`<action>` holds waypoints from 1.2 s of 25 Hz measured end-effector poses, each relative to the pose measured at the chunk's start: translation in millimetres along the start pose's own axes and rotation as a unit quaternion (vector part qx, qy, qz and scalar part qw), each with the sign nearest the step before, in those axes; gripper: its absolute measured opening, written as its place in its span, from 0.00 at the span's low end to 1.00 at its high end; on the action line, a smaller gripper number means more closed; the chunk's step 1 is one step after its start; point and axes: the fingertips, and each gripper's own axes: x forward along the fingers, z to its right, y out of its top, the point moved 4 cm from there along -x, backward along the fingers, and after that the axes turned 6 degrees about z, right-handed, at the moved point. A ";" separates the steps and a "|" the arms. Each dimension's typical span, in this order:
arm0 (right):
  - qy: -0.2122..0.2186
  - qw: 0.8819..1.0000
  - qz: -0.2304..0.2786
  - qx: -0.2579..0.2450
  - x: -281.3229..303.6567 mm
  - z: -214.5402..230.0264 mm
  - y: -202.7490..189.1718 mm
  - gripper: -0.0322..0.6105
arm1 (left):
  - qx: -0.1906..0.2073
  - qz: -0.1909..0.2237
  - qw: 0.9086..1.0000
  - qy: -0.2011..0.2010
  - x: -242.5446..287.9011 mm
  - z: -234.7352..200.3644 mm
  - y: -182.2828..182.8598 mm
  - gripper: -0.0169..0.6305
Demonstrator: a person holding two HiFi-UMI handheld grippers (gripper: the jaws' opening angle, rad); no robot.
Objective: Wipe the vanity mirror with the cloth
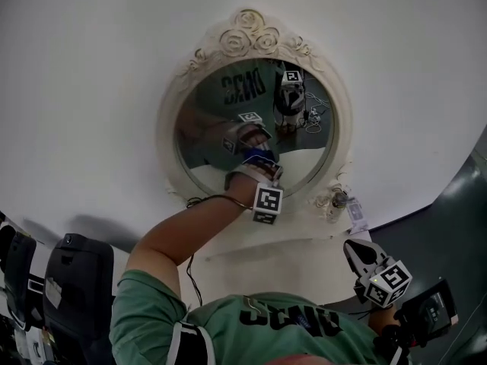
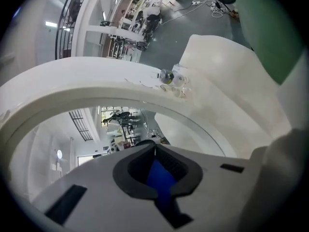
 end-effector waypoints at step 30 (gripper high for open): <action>0.056 0.998 0.003 -0.011 66.2 -39.7 7.8 0.07 | 0.007 0.022 1.000 0.002 -77.8 51.9 -41.3 0.05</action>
